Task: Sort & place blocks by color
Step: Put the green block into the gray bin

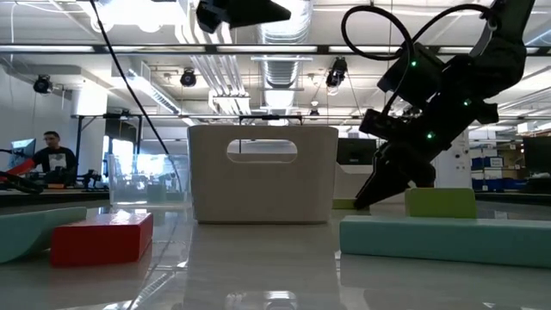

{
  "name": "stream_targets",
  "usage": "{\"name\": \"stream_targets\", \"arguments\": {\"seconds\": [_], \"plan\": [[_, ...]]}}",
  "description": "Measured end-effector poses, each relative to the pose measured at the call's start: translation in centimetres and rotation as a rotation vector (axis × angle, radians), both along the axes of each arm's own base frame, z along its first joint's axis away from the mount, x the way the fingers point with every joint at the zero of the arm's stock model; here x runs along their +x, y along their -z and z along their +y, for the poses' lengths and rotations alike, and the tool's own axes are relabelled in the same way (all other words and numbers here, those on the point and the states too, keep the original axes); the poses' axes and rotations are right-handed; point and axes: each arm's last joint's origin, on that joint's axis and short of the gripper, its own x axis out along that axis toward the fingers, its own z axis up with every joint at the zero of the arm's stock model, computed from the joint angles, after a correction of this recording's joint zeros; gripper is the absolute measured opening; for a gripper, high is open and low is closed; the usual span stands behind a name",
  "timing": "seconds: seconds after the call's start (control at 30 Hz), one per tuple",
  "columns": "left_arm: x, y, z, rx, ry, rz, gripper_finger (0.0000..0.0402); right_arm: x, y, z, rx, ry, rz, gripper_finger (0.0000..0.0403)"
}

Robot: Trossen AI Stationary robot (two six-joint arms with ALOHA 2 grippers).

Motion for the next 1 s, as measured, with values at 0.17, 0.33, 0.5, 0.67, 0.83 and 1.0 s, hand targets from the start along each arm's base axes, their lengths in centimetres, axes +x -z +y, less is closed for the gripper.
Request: {"name": "stream_targets", "arguments": {"seconds": [0.17, 0.33, 0.5, 0.67, 0.83, 1.0], "plan": [[-1.8, -1.6, 0.4, 0.031, 0.012, 0.072, 0.0267, 0.6, -1.2, 0.0, 0.021, 0.010, 0.046, 0.0117], [-3.7, -2.9, 1.2, 0.076, 0.012, 0.129, 0.0267, 1.6, -3.5, 0.1, 0.028, 0.020, 0.125, 0.0117], [-5.8, -2.9, 2.1, 0.134, 0.020, 0.158, 0.0267, 2.6, -6.7, 0.8, 0.025, 0.000, 0.180, 0.0117], [-8.0, -2.1, 3.0, 0.150, 0.021, 0.164, 0.0267, 3.1, -10.0, 1.8, -0.005, -0.012, 0.181, 0.0117], [-9.7, -1.8, 3.8, 0.135, 0.015, 0.128, 0.0267, 3.7, -13.6, 2.9, -0.031, -0.018, 0.125, 0.0117], [-10.7, -1.8, 4.3, 0.111, 0.009, 0.071, 0.0267, 5.0, -16.2, 4.2, -0.019, -0.051, 0.042, 0.0117]]}}
